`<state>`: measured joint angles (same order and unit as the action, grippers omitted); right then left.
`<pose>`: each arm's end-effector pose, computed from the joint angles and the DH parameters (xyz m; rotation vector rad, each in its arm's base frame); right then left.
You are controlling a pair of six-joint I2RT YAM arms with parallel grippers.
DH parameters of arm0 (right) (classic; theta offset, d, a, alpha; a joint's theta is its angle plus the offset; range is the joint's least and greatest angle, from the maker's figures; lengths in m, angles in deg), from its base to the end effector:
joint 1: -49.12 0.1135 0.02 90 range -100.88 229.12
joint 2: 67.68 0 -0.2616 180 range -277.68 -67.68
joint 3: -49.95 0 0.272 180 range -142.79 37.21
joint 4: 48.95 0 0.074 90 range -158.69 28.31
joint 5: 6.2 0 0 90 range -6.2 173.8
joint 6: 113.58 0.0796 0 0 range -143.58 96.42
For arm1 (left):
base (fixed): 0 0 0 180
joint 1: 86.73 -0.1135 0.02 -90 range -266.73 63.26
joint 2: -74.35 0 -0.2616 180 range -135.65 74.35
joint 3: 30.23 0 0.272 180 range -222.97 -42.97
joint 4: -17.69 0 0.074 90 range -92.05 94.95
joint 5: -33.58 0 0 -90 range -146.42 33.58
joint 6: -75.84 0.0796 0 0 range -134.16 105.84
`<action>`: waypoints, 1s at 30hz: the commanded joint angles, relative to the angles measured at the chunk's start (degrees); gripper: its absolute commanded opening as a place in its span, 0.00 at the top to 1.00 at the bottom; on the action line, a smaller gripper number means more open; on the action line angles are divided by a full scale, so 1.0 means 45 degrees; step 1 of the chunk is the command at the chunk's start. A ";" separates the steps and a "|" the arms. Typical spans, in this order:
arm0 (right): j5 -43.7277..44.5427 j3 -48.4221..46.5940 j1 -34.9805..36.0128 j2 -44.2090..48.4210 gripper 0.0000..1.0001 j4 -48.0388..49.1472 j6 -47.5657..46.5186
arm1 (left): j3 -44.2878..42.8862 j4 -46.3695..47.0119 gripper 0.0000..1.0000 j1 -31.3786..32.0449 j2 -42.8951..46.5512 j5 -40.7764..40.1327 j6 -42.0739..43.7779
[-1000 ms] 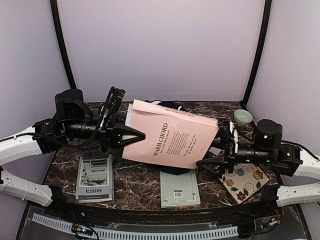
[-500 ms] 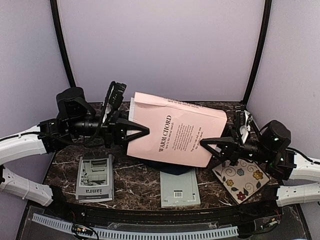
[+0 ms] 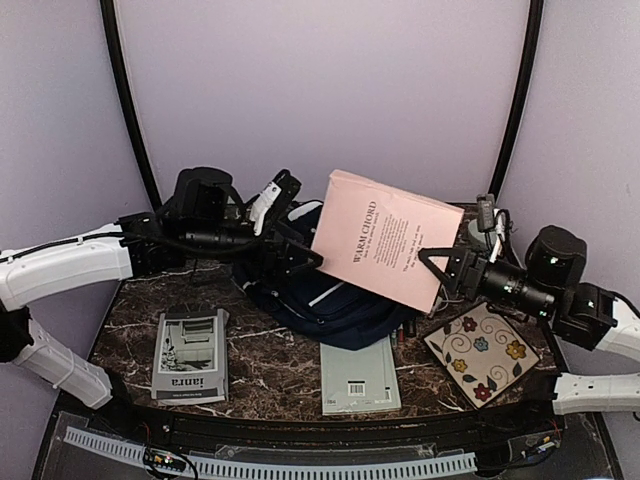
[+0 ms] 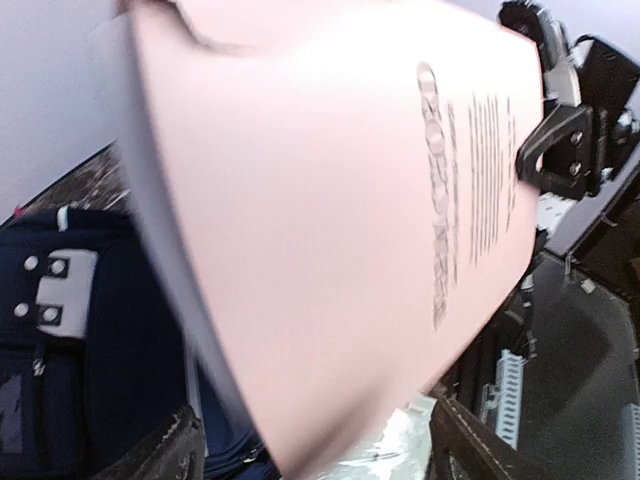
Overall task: Pack the student bag
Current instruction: Pass from the left arm to the right, then pick up the largest pocket of the bag from the student bag.
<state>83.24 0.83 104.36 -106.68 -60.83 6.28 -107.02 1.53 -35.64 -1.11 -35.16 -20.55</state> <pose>0.1350 0.1960 0.3212 -0.3876 1.6842 1.1395 0.2096 -0.3056 0.3351 0.9872 1.6713 -1.0272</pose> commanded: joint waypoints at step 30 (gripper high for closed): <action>0.7238 -0.0324 -0.1822 0.2027 1.00 -0.5241 0.1712 | -1.3573 -1.3141 0.19 0.1049 -1.2962 -0.7456 0.5995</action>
<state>116.58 0.68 96.43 -98.60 -88.50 14.61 -166.82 -52.52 -30.62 -58.90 -61.19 5.44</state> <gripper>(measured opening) 0.413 0.852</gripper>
